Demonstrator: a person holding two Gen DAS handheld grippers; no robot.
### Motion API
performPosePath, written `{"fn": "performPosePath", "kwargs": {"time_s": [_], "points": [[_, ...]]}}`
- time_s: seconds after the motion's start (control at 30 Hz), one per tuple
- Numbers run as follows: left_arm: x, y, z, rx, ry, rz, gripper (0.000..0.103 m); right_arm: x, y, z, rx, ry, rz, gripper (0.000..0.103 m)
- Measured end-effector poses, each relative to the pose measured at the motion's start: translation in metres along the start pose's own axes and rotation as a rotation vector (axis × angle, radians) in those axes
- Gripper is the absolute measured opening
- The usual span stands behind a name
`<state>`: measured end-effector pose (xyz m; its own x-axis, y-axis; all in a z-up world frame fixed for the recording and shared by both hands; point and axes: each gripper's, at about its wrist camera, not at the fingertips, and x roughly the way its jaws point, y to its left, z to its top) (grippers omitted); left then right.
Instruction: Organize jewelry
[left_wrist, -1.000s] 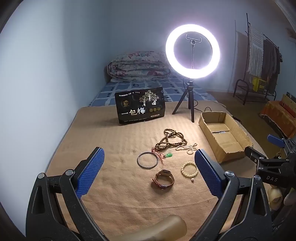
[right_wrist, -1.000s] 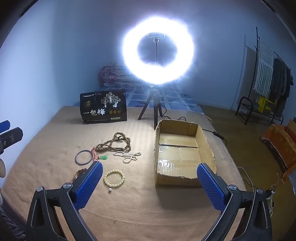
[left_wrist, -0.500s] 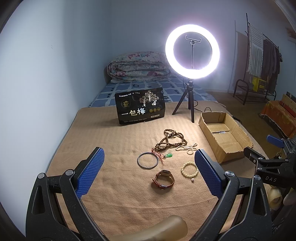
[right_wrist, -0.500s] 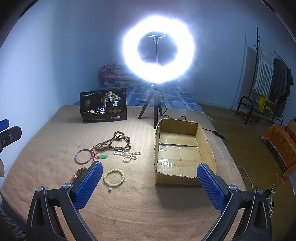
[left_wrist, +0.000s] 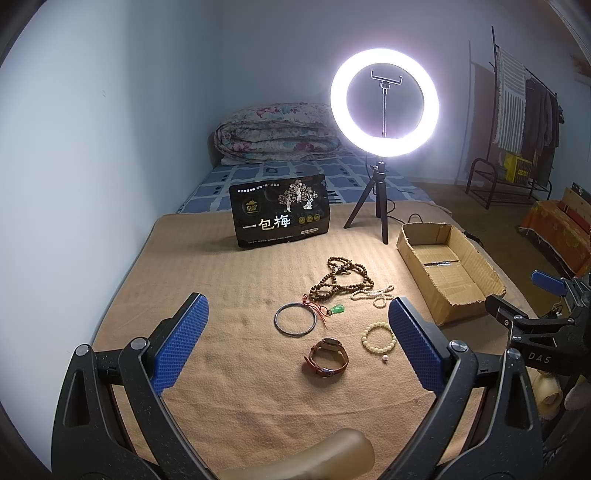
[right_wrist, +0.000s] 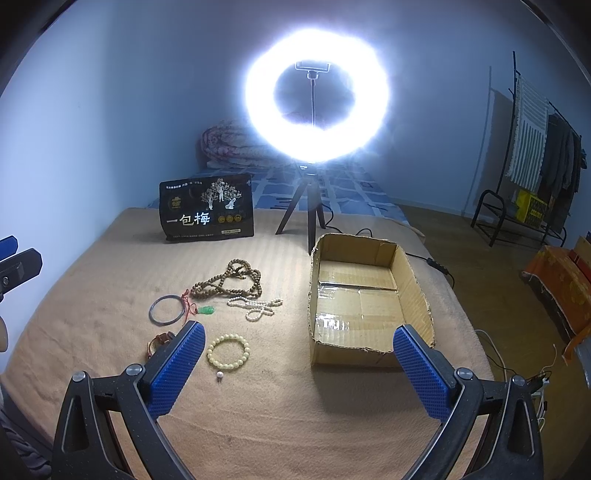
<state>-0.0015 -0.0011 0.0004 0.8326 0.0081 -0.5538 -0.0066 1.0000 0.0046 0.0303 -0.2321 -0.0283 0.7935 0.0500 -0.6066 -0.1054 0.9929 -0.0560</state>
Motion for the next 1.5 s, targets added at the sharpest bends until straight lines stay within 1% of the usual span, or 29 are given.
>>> {"fn": "performPosePath", "kwargs": {"time_s": [1.07, 1.17, 1.37, 1.5], "points": [[0.0, 0.0, 0.0, 0.0, 0.001, 0.0, 0.1, 0.004, 0.001, -0.004, 0.001, 0.016, 0.003, 0.103], [-0.001, 0.003, 0.004, 0.0, 0.003, 0.0, 0.1, 0.004, 0.001, -0.003, 0.001, 0.017, 0.003, 0.103], [-0.002, 0.004, 0.004, 0.0, 0.004, 0.0, 0.1, 0.005, 0.001, -0.003, 0.001, 0.02, 0.004, 0.103], [0.002, 0.01, -0.004, -0.001, 0.008, 0.001, 0.1, 0.005, 0.001, -0.004, 0.001, 0.021, 0.004, 0.103]]}}
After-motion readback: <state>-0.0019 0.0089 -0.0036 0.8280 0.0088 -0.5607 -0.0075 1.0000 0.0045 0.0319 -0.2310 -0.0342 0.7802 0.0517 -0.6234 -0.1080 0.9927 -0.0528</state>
